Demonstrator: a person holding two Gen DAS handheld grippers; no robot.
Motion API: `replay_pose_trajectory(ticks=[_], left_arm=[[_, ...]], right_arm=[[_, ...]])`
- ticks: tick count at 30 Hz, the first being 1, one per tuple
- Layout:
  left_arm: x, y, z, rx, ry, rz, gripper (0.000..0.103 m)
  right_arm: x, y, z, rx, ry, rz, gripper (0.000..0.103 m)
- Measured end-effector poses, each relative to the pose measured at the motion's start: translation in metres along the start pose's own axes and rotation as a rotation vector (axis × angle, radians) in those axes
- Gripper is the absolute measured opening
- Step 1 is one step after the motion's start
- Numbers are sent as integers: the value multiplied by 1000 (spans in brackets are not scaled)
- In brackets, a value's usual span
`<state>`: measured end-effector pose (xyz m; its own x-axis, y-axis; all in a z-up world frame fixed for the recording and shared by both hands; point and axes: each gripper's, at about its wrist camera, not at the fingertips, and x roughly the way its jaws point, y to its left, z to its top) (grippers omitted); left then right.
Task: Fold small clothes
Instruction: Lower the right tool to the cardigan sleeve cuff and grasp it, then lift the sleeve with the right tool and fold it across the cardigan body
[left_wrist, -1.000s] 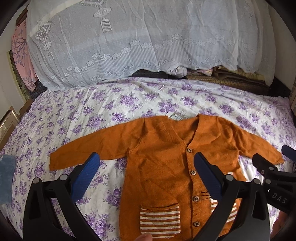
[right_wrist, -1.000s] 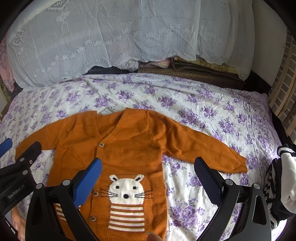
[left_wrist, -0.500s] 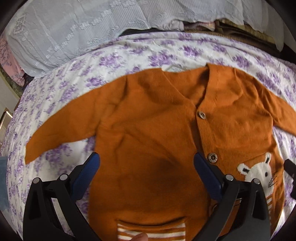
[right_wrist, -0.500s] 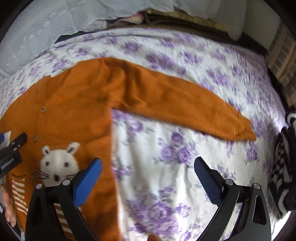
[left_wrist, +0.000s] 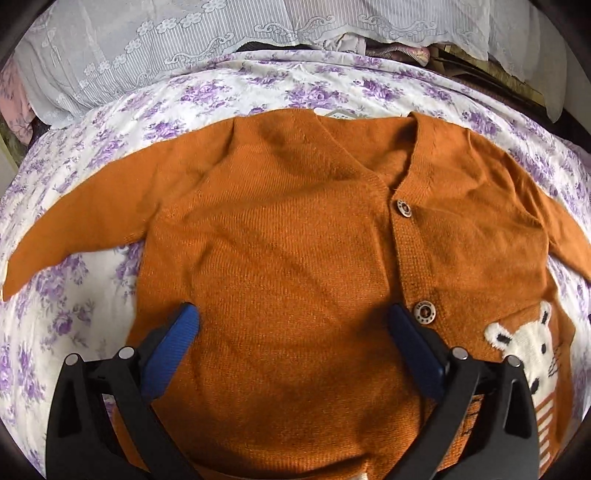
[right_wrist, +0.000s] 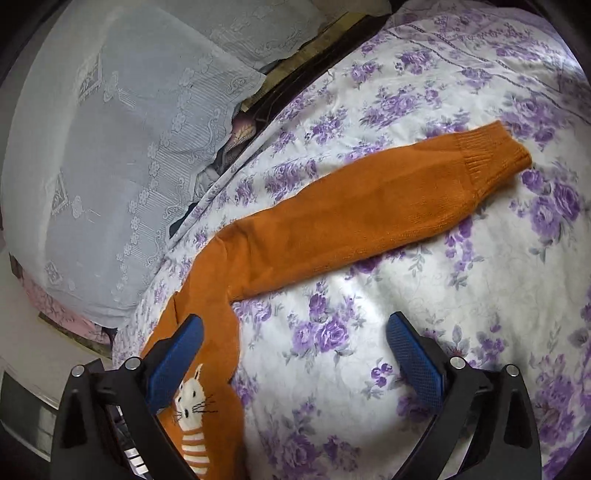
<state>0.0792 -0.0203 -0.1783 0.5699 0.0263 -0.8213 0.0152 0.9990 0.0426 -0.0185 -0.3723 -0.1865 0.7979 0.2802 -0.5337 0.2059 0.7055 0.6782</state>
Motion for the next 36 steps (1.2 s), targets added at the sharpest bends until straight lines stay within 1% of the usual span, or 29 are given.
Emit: replay_pose_trajectory(ticks=[3,6,8,10,12,14,16,19,20,21,22,23,24,25,26,27,28,29,30,31,32,34,36], left_arm=[[0,-2,-1,5,-6,7,99],[0,-2,0,3,-4,4,99],[0,-1,0,4,-4,4,99],[0,0,0,4,-5,5,99],[0,0,0,4,-5,4,99],[0,0,0,5,-4,2,99],[-1,2,1,5,4,-10,99],[-2,8,9,36,45,-40,99],[-3,12,13,52,58,-40,99],[-4,18,17,64,61,-23,99],[-6,25,21,72,48,15,99],[-8,31,24,78,31,49,99],[-10,40,27,84,7,94,99],[-10,48,30,86,-9,119,99],[-9,55,31,85,-20,135,99],[-5,65,31,75,-26,143,99],[2,73,29,58,-26,141,99],[8,80,26,37,-24,132,99],[18,89,22,-7,-16,95,99],[22,95,21,-51,-10,56,99],[20,100,25,-89,-5,33,99],[18,100,24,-97,-14,26,99],[20,96,22,-81,-12,49,99]], right_arm=[[-1,-14,17,120,-36,29,100],[-2,-36,42,247,-85,51,100],[0,-50,59,319,-125,40,100],[4,-59,74,360,-167,23,99],[10,-62,84,373,-215,-16,99],[15,-58,88,360,-263,-70,100],[22,-51,87,300,-298,-137,100],[35,-38,86,156,-331,-257,100],[36,-39,87,146,-332,-267,99],[35,-41,90,154,-340,-257,97],[33,-46,94,169,-357,-241,89],[31,-51,94,183,-365,-236,78],[29,-57,96,204,-365,-230,72],[31,-65,100,234,-359,-218,62],[31,-68,101,247,-358,-207,56],[30,-71,101,257,-357,-190,55],[29,-73,100,259,-356,-172,52],[29,-73,99,258,-352,-154,46],[30,-74,99,261,-346,-126,41],[31,-75,97,268,-340,-97,27],[32,-79,96,291,-332,-53,14],[31,-83,93,323,-328,-5,10],[27,-84,90,338,-333,17,8]])
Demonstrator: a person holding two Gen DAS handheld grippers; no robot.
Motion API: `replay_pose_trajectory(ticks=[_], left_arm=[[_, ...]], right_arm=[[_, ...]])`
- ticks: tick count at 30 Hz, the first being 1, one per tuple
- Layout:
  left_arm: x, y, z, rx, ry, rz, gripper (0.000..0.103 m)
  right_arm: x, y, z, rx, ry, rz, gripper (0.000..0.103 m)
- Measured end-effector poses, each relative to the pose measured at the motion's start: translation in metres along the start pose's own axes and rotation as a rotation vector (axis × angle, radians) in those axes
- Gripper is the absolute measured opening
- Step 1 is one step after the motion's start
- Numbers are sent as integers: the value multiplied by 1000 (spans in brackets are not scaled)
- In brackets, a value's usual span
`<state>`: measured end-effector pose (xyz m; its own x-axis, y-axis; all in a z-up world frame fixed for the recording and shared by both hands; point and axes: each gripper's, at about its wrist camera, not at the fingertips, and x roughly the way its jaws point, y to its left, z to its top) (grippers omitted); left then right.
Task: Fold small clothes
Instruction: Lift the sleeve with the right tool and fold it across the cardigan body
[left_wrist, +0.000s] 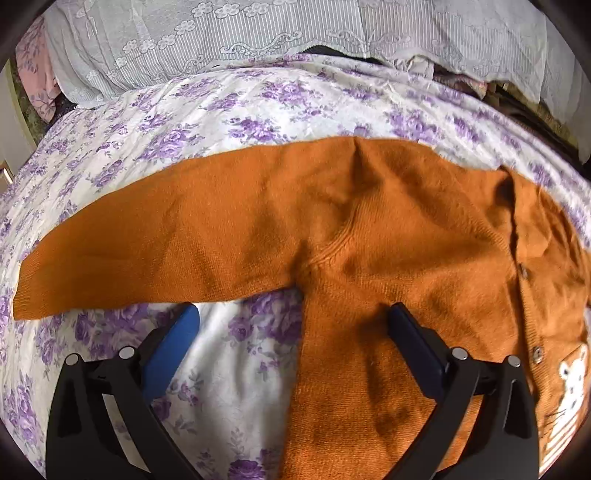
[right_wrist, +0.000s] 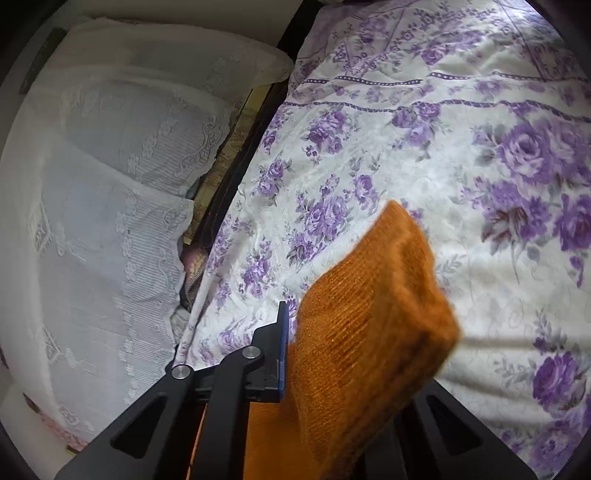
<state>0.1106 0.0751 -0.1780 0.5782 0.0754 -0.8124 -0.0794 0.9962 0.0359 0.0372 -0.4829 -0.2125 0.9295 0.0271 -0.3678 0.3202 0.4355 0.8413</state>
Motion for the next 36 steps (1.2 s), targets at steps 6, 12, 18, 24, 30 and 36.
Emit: replay_pose_trajectory(ticks=[6,12,18,24,30,36], left_arm=[[-1,-4,-1,14,-12,19,99],[-1,-4,-2,16,-11,22,99],[0,-5,0,17,-8,20,99],[1,-4,1,17,-2,14,99],[2,-2,5,15,6,0,99],[3,2,10,7,15,-23,99]], right_arm=[[-14,30,-3,-93,-24,36,6],[-13,91,-20,-207,35,113,6],[2,149,-46,-256,123,176,6],[11,192,-82,-329,181,202,6],[26,226,-119,-373,250,222,6],[40,252,-154,-428,322,236,6]])
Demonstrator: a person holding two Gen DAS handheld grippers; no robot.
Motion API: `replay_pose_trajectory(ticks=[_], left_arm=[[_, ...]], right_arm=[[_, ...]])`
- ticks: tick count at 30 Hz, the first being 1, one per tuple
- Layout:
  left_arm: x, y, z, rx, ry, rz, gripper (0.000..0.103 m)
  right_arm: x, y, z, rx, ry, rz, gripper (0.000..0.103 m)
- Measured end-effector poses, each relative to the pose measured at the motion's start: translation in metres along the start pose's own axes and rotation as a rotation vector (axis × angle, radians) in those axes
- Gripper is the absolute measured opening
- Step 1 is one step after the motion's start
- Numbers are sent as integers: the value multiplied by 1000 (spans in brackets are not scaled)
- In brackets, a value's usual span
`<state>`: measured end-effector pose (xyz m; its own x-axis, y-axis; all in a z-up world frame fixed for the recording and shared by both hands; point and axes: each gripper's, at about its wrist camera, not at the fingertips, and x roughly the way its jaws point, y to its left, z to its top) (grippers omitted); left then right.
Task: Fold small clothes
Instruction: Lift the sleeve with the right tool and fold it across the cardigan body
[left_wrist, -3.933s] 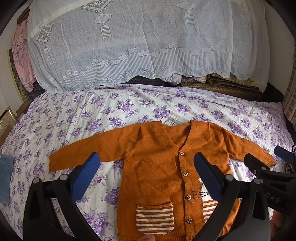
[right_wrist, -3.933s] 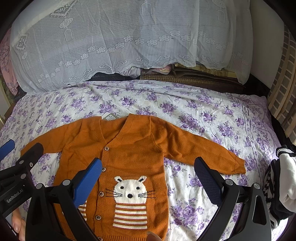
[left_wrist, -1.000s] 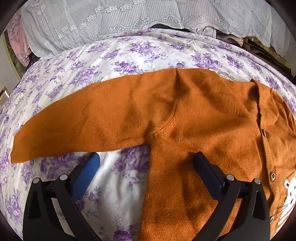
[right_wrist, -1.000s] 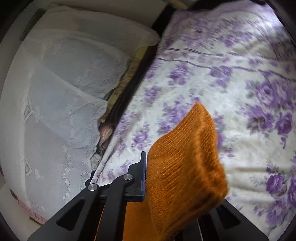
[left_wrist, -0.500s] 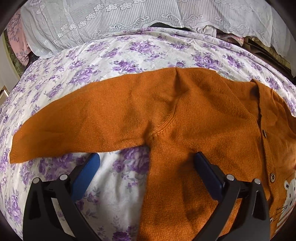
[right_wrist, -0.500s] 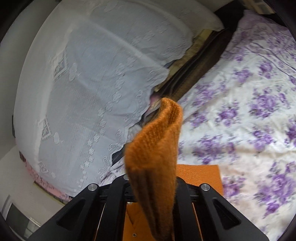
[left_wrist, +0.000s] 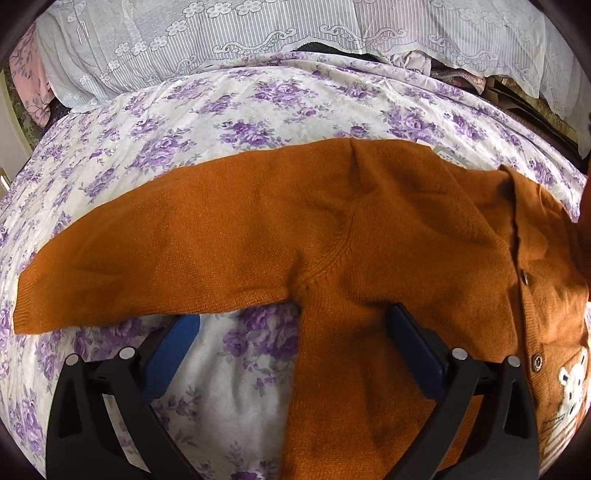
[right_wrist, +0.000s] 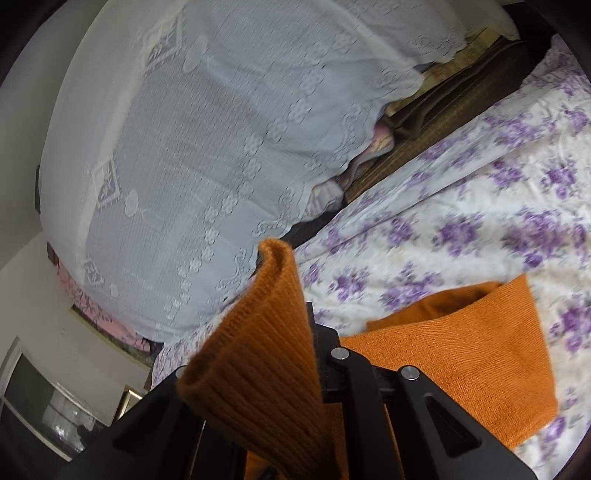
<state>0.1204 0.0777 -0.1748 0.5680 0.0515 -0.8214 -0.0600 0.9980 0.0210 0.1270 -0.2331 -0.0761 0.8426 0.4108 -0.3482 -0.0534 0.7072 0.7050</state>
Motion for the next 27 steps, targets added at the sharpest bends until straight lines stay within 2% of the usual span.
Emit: replay_pose_trajectory(ticks=[11,16,20,21,23,26,27], left_arm=[[0,5,4,-19,-4,-9,99],[0,3,4,-12,-7,1,99],[1,2,4,-10,-7,3,99],[1,2,4,-10,-6,2,99],[1,2,4,-10,-6,1,99],[1,2,4,-10,-6,1,99],[1,2,4,-10,-6,1,99]], right_arm=[[56,36,-42,-88,145,-7,6],[80,37,-66,-160,223,-70,7],[100,27,-87,-184,335,-130,11],[104,25,-92,-193,362,-142,13],[107,24,-100,-214,406,-142,42],[99,44,-106,-311,397,-121,61],[94,55,-106,-355,386,-104,61]])
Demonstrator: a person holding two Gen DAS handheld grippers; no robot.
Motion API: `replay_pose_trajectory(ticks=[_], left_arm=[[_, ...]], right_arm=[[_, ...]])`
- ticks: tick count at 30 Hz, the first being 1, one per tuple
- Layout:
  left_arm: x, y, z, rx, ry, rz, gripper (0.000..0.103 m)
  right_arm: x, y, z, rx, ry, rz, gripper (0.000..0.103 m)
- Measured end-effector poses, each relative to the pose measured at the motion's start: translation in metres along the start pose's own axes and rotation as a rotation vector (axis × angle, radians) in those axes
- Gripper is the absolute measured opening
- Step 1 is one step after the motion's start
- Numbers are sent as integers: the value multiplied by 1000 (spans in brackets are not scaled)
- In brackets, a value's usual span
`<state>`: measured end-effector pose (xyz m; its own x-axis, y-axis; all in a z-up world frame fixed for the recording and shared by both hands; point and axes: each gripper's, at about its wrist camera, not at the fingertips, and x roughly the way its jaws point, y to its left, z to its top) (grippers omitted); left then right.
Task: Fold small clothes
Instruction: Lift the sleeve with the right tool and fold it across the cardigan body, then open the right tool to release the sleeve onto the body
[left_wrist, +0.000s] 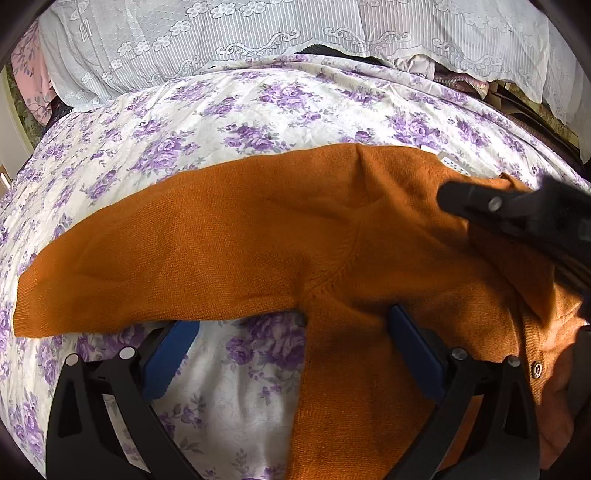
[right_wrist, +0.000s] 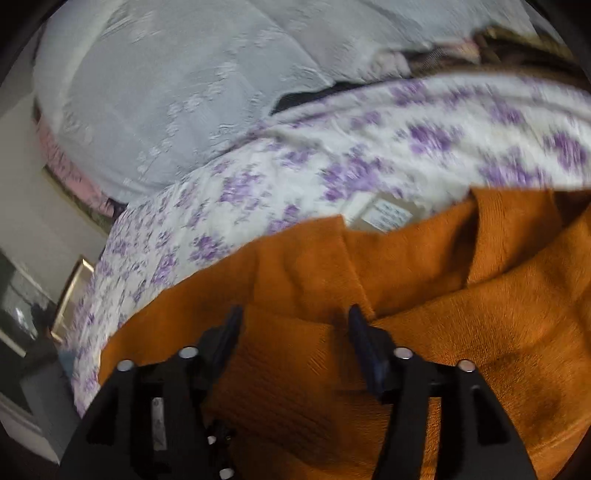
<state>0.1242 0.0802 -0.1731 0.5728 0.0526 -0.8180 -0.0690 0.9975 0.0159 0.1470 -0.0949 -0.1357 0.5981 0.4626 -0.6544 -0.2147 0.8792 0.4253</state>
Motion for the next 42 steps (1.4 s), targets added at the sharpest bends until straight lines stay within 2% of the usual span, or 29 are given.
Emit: replay_pose_trajectory(ticks=[4,6,7,11,15,17,18,20,22,27,30,32,34,35,36,39,42], left_arm=[[0,0,0,2,1,1,99],[0,0,0,1,1,-1,99],[0,0,0,1,1,0,99],[-1,1,1,-1,-3,1,99],[-18,1,0,-13,-64,3,99],[-30,-2,1,-7,-88,-24,99],[-39,-5,1,5,-105,-45,99],[-52,-13,0,39,-142,-68,99],[-62,-29,0,92,-173,-72,99],[-45,-73,15,179,-118,-62,99],[-21,-97,18,244,-79,-10,99],[3,-106,13,259,-31,32,99],[5,-100,11,218,-42,1,99],[5,-96,13,207,-27,-22,99],[6,-93,12,197,-19,-41,99],[3,-81,11,152,-3,-86,99],[-11,-68,8,106,-54,-58,99]], right_arm=[[-35,18,12,-53,-83,91,62],[-50,17,17,-47,-118,96,61],[-58,13,18,-47,-134,73,60],[-70,-17,10,-47,-128,-98,38],[-64,-68,-11,52,-54,-166,34],[-53,-93,-21,122,24,-138,29],[-55,-99,-24,139,20,-112,27],[-70,-105,-21,155,-1,-67,30],[-89,-110,-15,158,-52,-33,30],[-120,-149,12,224,-154,-75,31],[-112,-172,21,278,-146,-65,31],[-99,-188,24,304,-126,-95,28],[-85,-209,21,340,-105,-144,22],[-81,-216,19,355,-103,-144,13],[-82,-222,15,369,-113,-127,12],[-103,-217,8,357,-153,-90,17],[-130,-192,-2,231,-178,-83,22]])
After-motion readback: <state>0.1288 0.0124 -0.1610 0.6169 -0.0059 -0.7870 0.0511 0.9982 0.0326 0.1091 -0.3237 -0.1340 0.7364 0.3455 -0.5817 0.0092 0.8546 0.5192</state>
